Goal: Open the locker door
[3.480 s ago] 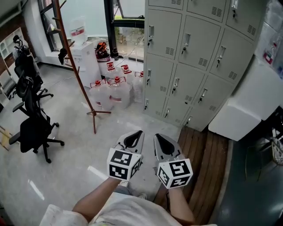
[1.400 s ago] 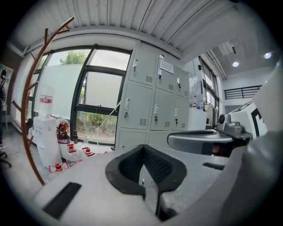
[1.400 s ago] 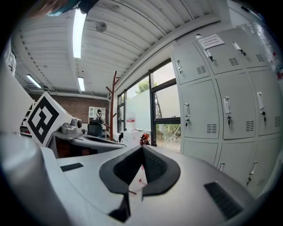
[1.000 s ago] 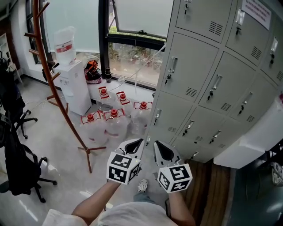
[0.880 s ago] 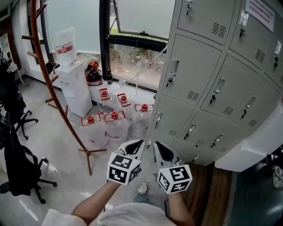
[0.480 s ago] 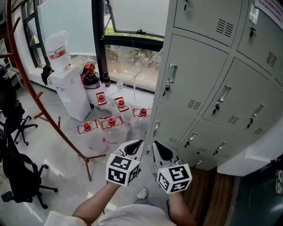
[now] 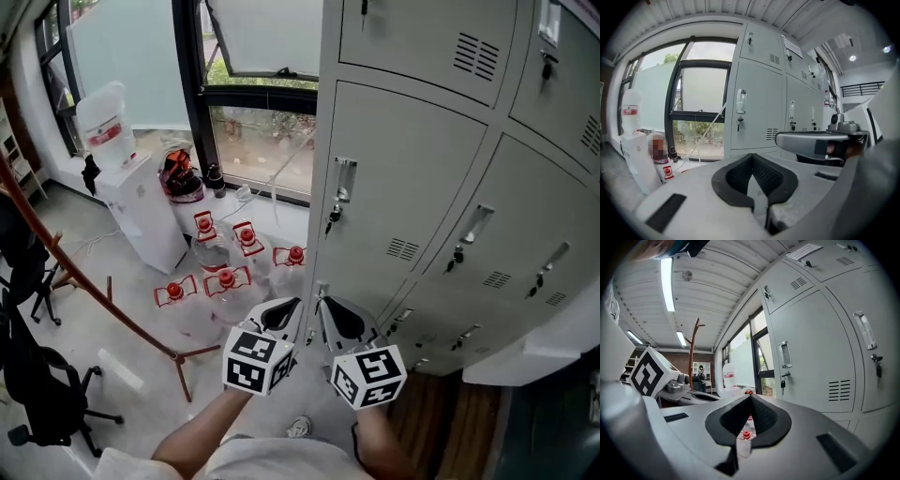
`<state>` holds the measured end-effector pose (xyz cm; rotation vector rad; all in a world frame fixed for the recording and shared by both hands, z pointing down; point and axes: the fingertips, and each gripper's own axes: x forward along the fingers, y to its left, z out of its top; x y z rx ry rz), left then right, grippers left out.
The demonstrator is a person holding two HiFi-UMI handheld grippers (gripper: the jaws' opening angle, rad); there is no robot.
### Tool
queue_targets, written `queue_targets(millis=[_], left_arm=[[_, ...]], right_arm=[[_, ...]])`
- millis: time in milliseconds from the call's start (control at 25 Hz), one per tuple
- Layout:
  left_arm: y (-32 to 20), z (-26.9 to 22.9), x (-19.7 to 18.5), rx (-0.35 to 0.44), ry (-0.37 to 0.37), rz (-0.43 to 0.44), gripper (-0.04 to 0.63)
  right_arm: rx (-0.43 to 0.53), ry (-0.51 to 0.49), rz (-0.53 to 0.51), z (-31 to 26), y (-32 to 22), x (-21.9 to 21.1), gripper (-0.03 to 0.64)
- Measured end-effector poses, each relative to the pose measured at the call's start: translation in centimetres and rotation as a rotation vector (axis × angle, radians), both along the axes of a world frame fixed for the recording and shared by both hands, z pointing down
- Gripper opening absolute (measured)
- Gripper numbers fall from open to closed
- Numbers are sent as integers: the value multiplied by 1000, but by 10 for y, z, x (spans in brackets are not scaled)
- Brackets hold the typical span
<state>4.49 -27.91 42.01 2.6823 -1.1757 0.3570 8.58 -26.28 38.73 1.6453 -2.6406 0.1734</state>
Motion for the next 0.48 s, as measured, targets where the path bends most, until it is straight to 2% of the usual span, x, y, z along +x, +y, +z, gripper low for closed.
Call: queue_targets(millis=[480], left_arm=[[-50, -11, 29, 26, 36, 29, 6]], right_arm=[[37, 37, 7, -17, -43, 21, 0]])
